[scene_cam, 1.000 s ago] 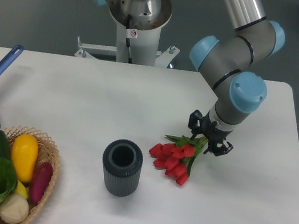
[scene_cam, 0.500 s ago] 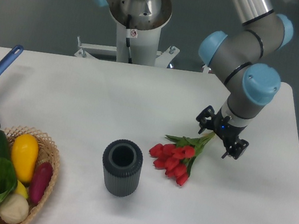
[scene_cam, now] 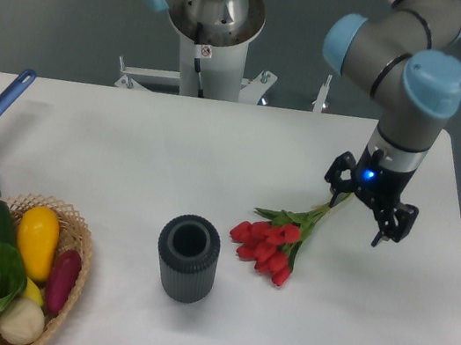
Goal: Place the flowers on the table
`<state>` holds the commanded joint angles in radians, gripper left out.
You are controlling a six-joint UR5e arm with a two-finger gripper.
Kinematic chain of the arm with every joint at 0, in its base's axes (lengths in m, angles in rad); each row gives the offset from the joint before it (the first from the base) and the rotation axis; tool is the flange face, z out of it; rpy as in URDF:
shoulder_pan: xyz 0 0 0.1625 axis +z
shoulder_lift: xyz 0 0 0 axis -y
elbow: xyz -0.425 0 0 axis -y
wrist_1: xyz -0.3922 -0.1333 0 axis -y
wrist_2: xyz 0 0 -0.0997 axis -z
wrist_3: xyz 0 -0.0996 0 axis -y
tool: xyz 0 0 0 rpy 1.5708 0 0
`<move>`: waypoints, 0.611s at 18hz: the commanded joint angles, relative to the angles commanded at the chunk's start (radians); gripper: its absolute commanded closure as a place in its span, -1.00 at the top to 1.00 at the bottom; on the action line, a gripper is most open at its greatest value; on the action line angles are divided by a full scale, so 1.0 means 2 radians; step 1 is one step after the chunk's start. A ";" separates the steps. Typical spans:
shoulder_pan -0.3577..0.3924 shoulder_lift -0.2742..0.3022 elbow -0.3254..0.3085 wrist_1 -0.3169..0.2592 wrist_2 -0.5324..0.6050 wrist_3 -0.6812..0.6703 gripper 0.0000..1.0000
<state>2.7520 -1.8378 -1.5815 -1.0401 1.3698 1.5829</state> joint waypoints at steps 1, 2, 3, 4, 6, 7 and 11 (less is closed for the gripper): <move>0.001 0.008 0.000 0.000 0.002 0.009 1.00; 0.005 0.015 -0.001 -0.001 0.007 0.015 1.00; 0.010 0.018 -0.001 -0.004 0.008 0.021 1.00; 0.014 0.022 -0.001 -0.005 0.008 0.027 1.00; 0.024 0.028 -0.002 -0.009 0.010 0.049 1.00; 0.030 0.031 -0.002 -0.016 0.012 0.069 1.00; 0.044 0.033 -0.001 -0.021 0.011 0.126 1.00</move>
<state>2.8409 -1.7717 -1.5831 -1.0815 1.3913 1.8345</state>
